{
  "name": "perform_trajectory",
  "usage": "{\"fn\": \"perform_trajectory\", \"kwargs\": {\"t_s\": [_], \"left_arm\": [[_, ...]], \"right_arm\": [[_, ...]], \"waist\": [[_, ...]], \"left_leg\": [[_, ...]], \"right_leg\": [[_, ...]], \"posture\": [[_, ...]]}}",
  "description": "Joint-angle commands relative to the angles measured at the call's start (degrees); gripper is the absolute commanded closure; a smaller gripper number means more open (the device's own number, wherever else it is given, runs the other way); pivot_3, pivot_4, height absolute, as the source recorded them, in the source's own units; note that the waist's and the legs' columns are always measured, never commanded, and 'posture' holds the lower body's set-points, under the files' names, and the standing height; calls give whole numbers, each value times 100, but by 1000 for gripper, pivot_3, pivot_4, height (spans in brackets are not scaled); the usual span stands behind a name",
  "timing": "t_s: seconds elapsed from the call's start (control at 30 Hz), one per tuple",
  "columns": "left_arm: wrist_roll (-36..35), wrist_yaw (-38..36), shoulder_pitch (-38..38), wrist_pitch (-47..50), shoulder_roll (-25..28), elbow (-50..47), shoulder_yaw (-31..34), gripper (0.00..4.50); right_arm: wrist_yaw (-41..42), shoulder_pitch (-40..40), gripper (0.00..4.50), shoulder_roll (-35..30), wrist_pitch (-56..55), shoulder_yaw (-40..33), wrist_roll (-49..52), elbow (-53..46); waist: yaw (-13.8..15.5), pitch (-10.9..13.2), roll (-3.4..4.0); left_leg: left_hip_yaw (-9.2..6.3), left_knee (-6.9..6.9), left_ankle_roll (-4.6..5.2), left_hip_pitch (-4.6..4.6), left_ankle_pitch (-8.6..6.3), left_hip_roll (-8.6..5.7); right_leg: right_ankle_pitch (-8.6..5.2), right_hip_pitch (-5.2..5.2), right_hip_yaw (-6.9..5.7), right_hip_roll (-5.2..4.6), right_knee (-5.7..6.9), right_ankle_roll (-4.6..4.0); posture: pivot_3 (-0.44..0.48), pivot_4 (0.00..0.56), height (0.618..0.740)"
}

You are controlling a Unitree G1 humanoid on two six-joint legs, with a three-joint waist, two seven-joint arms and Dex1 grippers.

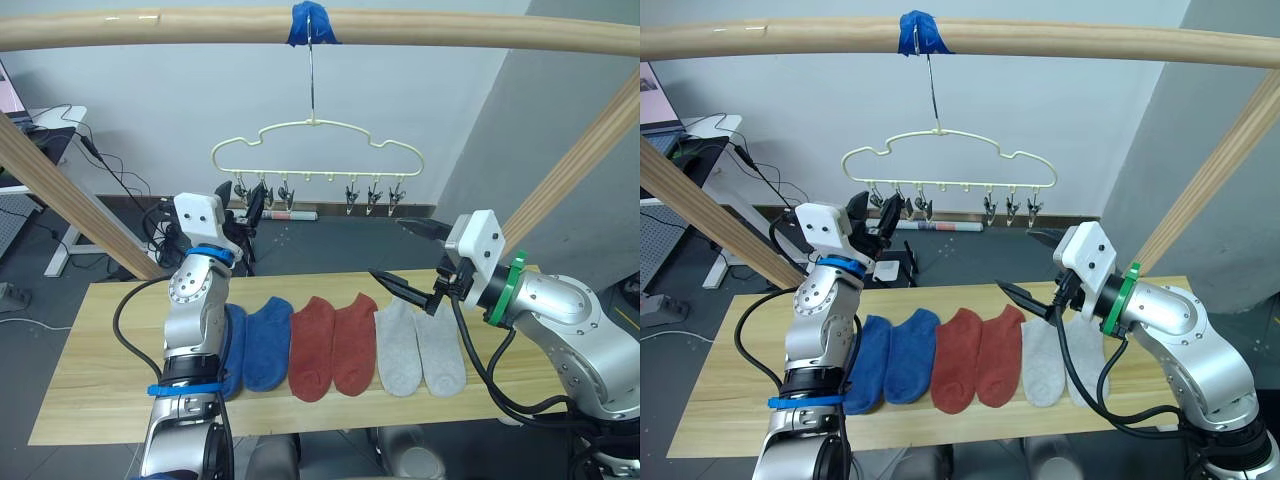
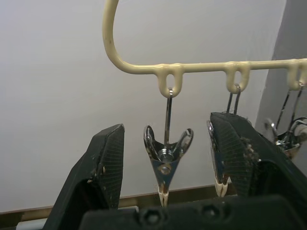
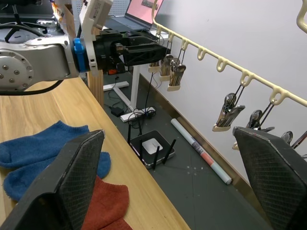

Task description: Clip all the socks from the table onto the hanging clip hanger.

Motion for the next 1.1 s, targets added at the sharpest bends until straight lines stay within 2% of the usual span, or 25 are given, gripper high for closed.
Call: {"fn": "perform_trajectory", "kwargs": {"t_s": [0.03, 0.2, 0.33, 0.6, 1.1], "left_arm": [[-190, -42, 60, -4, 35, -527, 65, 1343], [-225, 24, 313, 114, 32, -803, 82, 1343], [19, 91, 460, 161, 115, -755, -32, 1343], [226, 61, 210, -36, 158, -319, -96, 1343], [271, 257, -105, -203, 129, -32, -24, 1343]], "right_arm": [[45, 56, 0, -6, -128, -39, 30, -155], [-3, 90, 0, 34, -213, -34, -27, -146], [-19, 1, 0, 129, -203, -4, 55, -119], [-89, -221, 0, 365, 375, -83, 810, -232], [-141, -234, 0, 307, 424, -25, 719, -191]], "waist": [[4, 2, 0], [3, 2, 0], [2, 3, 1], [0, 4, 2], [-5, 4, 3]], "left_leg": [[0, -2, 0, 0, 0, 0], [1, -2, 0, 1, 0, 0], [1, -2, 0, 2, 0, 1], [0, 0, 0, 0, 0, 1], [0, -1, 0, -2, 0, 1]], "right_leg": [[0, 0, -1, 0, -1, 0], [-2, 0, 0, 0, 0, 4], [-2, 0, -1, 0, 1, 4], [0, 0, -2, 0, -1, 2], [-1, -2, -2, 0, -1, 4]], "posture": [[-314, 225, 730], [-308, 221, 730], [-300, 217, 730], [-311, 218, 730], [-311, 217, 730]]}}
